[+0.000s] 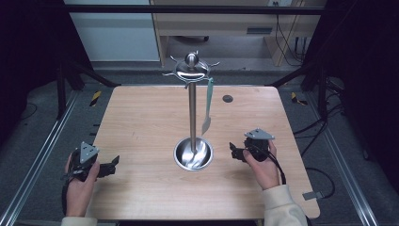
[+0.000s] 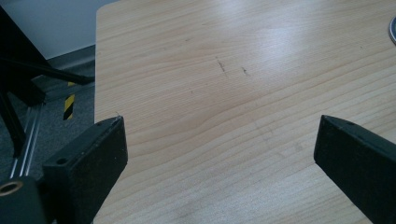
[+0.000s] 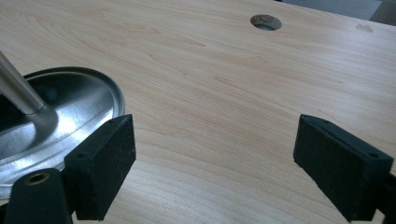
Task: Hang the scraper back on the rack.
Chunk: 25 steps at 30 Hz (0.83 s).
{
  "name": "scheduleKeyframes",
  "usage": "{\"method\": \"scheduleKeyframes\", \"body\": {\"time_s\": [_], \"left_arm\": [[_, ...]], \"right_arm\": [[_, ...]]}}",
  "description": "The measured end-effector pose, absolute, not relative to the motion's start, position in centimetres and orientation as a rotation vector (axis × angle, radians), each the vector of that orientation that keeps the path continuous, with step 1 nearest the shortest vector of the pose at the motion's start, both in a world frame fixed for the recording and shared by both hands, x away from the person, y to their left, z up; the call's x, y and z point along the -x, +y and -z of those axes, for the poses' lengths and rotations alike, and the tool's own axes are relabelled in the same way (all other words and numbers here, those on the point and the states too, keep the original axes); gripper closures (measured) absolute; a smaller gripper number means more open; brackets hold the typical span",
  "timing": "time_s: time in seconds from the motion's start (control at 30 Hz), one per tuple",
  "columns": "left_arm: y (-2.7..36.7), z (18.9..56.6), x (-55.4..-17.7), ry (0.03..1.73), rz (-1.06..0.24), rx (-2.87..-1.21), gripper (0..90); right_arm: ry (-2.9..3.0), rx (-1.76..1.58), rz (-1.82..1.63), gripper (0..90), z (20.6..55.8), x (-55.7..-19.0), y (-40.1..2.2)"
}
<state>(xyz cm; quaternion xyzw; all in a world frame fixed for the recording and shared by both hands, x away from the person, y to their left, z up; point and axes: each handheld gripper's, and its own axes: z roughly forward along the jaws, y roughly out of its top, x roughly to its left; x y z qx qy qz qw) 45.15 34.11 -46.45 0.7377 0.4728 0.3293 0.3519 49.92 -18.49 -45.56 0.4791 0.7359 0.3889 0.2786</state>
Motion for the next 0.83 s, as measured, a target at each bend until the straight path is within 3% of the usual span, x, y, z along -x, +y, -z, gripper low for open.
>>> {"method": "scheduleKeyframes", "body": {"time_s": [0.83], "left_arm": [[34.0, 46.6, -45.3, 1.217, -0.83, -1.922, 2.5]], "right_arm": [[2.044, -1.222, -1.02, 13.4, 47.3, -51.9, -15.4]]}}
